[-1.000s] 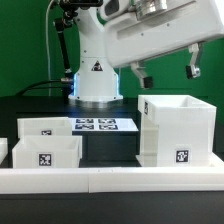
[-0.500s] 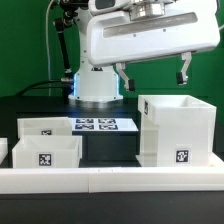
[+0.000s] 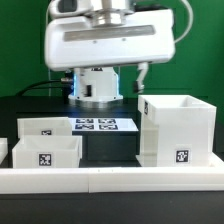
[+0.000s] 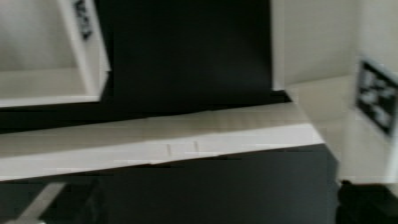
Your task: Assemble drawer
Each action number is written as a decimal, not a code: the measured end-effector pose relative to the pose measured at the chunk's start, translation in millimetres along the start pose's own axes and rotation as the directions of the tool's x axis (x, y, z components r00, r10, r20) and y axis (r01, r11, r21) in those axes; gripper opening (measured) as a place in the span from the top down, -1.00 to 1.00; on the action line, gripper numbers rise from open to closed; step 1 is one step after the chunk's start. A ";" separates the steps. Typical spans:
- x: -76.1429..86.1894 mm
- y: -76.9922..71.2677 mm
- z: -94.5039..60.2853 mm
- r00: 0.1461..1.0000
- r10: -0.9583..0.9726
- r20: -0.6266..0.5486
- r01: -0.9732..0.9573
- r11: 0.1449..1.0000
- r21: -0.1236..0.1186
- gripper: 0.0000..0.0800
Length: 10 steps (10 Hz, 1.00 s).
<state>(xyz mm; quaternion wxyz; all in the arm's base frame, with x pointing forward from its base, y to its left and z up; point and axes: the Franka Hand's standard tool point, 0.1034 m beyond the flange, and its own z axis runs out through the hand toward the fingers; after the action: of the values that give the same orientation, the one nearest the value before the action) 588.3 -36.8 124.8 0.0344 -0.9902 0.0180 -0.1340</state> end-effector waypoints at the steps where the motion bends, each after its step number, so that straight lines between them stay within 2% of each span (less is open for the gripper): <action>1: -1.7 10.6 1.6 1.000 0.008 0.010 -0.008 1.000 -0.002 -0.62; 2: -2.7 7.4 2.1 1.000 0.013 0.022 -0.013 1.000 0.004 -0.62; 4: -8.5 -2.2 3.1 0.988 0.023 0.151 -0.030 0.998 0.048 -0.62; 5: -10.5 -1.9 4.7 0.975 0.013 0.222 -0.027 0.998 0.063 -0.62; 6: -10.1 9.4 12.3 0.966 -0.016 0.260 -0.003 0.997 0.074 -0.62; 7: -9.7 25.1 22.3 0.968 -0.017 0.252 0.002 0.998 0.058 -0.62; 10: -24.7 41.0 41.2 0.973 0.012 0.228 -0.017 1.000 0.019 -0.62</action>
Offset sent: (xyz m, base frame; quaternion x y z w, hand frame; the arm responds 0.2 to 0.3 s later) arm 0.0000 0.0000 0.0000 0.0000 -0.1296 0.0000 0.9916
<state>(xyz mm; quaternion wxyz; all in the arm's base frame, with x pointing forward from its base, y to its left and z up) 574.4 -74.0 75.6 0.0474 -0.9985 0.0199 -0.0192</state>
